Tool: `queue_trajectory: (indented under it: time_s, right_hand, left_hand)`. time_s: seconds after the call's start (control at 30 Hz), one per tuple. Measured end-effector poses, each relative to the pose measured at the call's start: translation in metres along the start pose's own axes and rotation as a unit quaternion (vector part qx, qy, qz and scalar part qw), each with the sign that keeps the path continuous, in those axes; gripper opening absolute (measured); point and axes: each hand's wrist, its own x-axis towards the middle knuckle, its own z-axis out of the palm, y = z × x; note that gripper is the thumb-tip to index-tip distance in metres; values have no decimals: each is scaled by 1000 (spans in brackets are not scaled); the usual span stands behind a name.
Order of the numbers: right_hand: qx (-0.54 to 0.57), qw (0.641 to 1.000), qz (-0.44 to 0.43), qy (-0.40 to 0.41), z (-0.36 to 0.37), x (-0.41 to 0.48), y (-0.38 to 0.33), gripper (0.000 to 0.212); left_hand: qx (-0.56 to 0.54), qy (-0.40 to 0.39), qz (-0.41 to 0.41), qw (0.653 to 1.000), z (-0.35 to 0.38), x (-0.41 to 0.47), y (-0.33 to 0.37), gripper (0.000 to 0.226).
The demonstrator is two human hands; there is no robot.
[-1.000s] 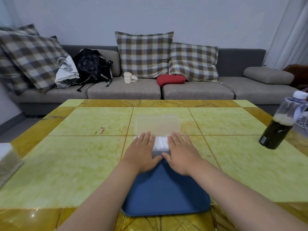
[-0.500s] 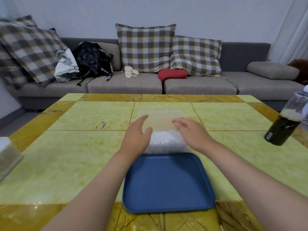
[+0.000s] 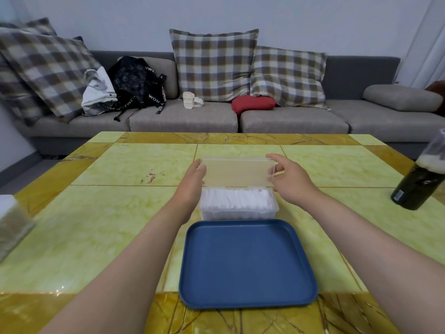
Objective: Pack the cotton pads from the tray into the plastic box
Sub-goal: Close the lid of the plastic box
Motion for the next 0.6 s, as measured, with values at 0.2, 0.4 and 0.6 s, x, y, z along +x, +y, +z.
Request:
queue_trajectory:
  time_s: [0.2, 0.4, 0.6]
  right_hand:
    - [-153, 980, -96, -89, -12, -27, -1, 45]
    - [-283, 923, -114, -235, -14, -59, 1, 59]
    - [-300, 918, -121, -227, -4, -56, 17, 52]
  left_hand:
    - [113, -25, 55, 992, -13, -22, -5, 41]
    - [401, -93, 128, 902, -20, -47, -16, 49]
    - [545, -100, 199, 808, -15, -46, -24, 56]
